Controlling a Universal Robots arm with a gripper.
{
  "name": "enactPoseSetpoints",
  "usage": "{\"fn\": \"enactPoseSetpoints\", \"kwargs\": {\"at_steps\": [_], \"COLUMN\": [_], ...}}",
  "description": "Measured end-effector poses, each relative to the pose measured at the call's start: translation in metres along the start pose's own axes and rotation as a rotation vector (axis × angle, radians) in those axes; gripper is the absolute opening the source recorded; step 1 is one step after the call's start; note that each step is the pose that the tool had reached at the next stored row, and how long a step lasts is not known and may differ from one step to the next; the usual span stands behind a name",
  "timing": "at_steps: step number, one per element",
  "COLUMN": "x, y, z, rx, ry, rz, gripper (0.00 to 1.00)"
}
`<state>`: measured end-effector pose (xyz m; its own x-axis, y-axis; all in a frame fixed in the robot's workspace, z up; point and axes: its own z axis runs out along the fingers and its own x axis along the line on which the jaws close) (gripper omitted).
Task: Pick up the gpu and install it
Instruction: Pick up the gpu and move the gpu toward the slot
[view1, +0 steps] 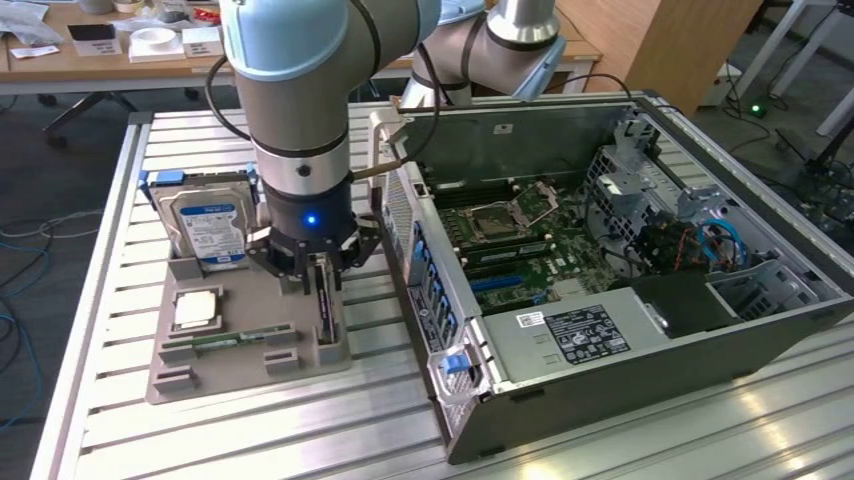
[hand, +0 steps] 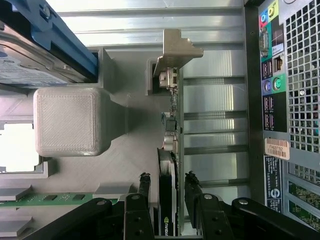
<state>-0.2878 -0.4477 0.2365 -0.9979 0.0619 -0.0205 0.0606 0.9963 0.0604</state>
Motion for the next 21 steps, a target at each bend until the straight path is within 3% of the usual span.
{"fn": "enactPoseSetpoints", "kwargs": {"at_steps": [21], "x": [0.0014], "y": [0.0016], "z": [0.0022], "rx": [-0.0001], "ry": [-0.0001], "rz": [0.000], "gripper": [0.41]}}
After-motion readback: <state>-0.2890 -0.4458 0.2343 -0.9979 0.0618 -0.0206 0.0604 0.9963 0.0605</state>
